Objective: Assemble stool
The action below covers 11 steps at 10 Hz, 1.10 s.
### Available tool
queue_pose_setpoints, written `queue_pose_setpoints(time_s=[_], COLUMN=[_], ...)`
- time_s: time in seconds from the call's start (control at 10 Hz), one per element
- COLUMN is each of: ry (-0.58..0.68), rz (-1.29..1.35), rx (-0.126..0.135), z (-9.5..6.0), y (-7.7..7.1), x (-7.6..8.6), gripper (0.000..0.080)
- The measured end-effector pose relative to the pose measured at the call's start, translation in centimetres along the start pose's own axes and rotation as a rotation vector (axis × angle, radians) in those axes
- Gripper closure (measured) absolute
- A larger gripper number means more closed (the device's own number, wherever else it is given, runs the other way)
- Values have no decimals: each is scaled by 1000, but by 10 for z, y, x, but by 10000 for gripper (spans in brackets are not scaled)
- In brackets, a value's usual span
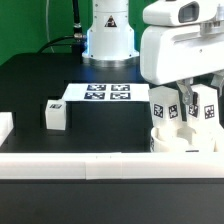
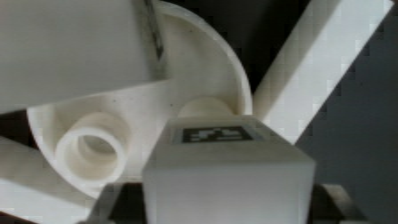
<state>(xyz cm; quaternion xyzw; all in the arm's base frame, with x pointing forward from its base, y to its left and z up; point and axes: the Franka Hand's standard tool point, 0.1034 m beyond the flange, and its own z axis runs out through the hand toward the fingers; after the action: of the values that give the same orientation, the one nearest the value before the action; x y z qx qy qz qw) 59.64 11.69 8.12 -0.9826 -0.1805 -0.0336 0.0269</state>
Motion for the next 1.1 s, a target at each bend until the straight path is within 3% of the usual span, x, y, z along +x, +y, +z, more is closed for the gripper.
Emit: queue_pose_setpoints(time_s=[0.4,0.9,1.1], ry=[25,45,37], rz=[379,1011,1147], rx=[8,77,97], z=[1,3,3], y=[-3,-6,-7], x=[-1,0,0], gripper=[462,462,462])
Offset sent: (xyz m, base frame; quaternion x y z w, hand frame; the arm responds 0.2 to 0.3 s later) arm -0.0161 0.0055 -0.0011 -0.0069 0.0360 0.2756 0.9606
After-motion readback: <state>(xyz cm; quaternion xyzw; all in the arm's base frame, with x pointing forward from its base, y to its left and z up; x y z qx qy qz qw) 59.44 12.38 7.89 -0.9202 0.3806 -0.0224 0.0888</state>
